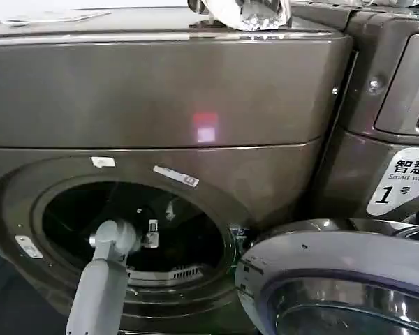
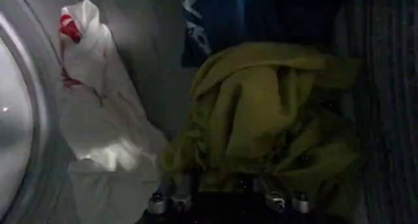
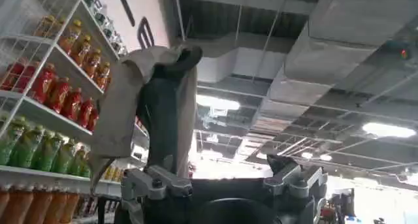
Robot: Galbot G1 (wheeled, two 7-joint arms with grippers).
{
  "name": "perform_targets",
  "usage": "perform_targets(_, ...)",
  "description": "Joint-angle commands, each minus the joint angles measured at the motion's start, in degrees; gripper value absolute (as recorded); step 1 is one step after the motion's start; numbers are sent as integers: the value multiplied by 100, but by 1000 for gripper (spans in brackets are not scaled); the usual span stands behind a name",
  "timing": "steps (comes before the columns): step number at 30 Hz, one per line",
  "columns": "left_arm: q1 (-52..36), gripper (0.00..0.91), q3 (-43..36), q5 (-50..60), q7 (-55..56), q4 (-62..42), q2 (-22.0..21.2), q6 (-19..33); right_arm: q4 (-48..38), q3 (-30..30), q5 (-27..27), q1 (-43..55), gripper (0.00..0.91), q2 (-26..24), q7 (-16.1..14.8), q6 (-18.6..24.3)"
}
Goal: Grasp the clothes from the dryer.
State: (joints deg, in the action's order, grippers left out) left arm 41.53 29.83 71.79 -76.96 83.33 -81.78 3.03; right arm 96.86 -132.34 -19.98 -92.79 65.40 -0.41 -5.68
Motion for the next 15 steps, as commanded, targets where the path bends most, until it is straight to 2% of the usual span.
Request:
perform_targets(1, 81, 0, -8, -597, 121, 265, 25, -226, 13, 20, 5, 15, 907, 15, -2, 9)
perform_targets(3, 59, 0, -20, -1187, 492, 375, 23, -651, 18, 30, 6, 22, 907, 16, -2, 8)
perform_targets(9, 21, 0, 31, -1903, 1857, 784, 6, -840, 38, 52, 4, 19, 907, 31, -13, 15)
perform_targets(15, -36, 0, 106, -2872, 3636, 782, -108, -1372, 48, 77, 3, 8, 907, 10, -27, 27)
